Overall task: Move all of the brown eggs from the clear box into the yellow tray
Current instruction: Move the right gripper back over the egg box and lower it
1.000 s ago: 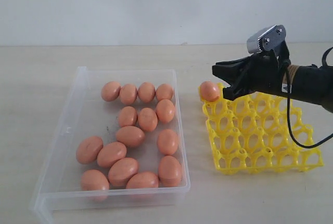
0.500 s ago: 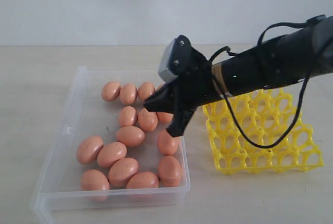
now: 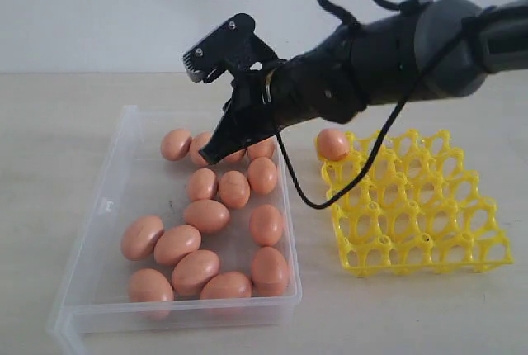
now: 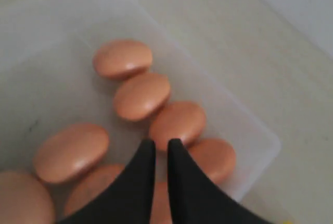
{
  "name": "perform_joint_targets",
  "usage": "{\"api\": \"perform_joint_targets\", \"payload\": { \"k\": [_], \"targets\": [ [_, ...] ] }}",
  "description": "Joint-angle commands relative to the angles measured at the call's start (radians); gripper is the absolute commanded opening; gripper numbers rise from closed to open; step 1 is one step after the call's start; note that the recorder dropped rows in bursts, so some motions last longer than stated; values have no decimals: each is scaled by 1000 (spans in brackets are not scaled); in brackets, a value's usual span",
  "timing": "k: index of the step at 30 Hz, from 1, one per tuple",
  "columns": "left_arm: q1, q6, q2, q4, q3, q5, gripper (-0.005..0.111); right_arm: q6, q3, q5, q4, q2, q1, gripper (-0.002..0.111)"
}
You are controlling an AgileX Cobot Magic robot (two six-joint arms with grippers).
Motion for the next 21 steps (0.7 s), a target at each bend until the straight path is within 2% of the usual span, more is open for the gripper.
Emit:
{"api": "perform_joint_targets", "payload": {
  "k": [1, 3, 7, 21],
  "targets": [
    [-8, 1, -2, -2, 3, 0, 4, -149, -125, 333, 168, -2, -6, 37],
    [-8, 1, -2, -2, 3, 0, 4, -247, -156, 366, 314, 0, -11, 48],
    [-8, 1, -2, -2, 3, 0, 4, -249, -211, 427, 489, 23, -24, 44],
    [-8, 1, -2, -2, 3, 0, 4, -10, -350, 576, 475, 162, -42, 45]
  ]
}}
